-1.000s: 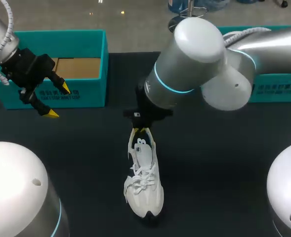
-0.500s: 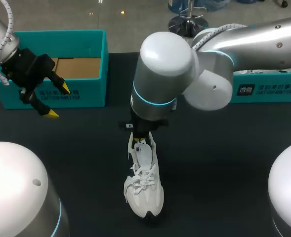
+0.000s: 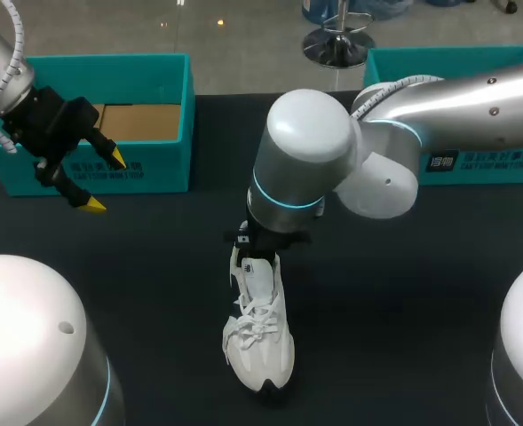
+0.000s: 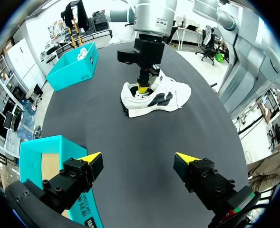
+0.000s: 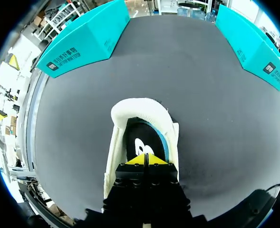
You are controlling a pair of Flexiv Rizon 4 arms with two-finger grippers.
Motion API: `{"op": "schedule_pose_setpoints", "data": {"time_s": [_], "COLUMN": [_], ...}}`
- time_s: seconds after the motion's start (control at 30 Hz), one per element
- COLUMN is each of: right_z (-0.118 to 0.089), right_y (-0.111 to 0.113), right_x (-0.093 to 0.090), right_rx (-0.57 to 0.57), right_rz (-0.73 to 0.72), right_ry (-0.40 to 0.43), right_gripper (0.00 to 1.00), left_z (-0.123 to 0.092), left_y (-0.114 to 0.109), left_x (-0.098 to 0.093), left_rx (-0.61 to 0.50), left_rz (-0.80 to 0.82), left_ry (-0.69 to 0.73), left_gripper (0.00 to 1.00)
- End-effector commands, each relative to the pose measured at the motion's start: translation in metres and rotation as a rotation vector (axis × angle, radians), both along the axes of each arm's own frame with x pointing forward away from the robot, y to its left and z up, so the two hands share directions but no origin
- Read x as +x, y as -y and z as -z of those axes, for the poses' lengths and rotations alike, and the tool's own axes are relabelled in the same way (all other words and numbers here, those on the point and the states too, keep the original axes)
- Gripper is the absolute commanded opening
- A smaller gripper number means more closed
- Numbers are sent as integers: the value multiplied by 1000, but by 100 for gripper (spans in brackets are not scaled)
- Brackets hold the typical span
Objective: Take the shoe out of the shoebox, open the shoe tongue, remove and reinsert the insole, then place the shoe into the shoebox
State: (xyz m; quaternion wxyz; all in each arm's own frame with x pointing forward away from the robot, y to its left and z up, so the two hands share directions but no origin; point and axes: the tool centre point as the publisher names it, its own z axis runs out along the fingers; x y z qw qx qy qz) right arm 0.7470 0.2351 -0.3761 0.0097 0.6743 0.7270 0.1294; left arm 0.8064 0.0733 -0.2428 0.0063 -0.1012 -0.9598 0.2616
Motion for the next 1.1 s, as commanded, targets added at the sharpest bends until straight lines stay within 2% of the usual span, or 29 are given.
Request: {"op": "schedule_pose_setpoints", "data": {"time_s": [0.03,0.2,0.33,0.57,0.77,0.97,1.1], "right_z": [18,20,20,-8,-22,-10,9], "right_y": [-3,-7,-7,2,11,10,4], "right_x": [8,10,5,-3,-3,2,1], "right_rx": [31,34,37,-7,-56,-58,-53], "right_rz": [-5,-12,-13,3,-6,-27,-51], "right_ry": [-15,-15,-24,-7,-16,-40,-76], "right_gripper": [0,0,0,0,0,0,0], "left_z": [0,0,0,0,0,0,0], "left_y": [0,0,0,0,0,0,0], "left_x": [0,0,0,0,0,0,0], "left_rx": [3,3,3,3,3,3,3], "left_rz": [0,0,0,0,0,0,0], "left_ry": [-1,-1,-1,-1,-1,-1,-1], "left_gripper": [100,100,100,100,100,100,100]}}
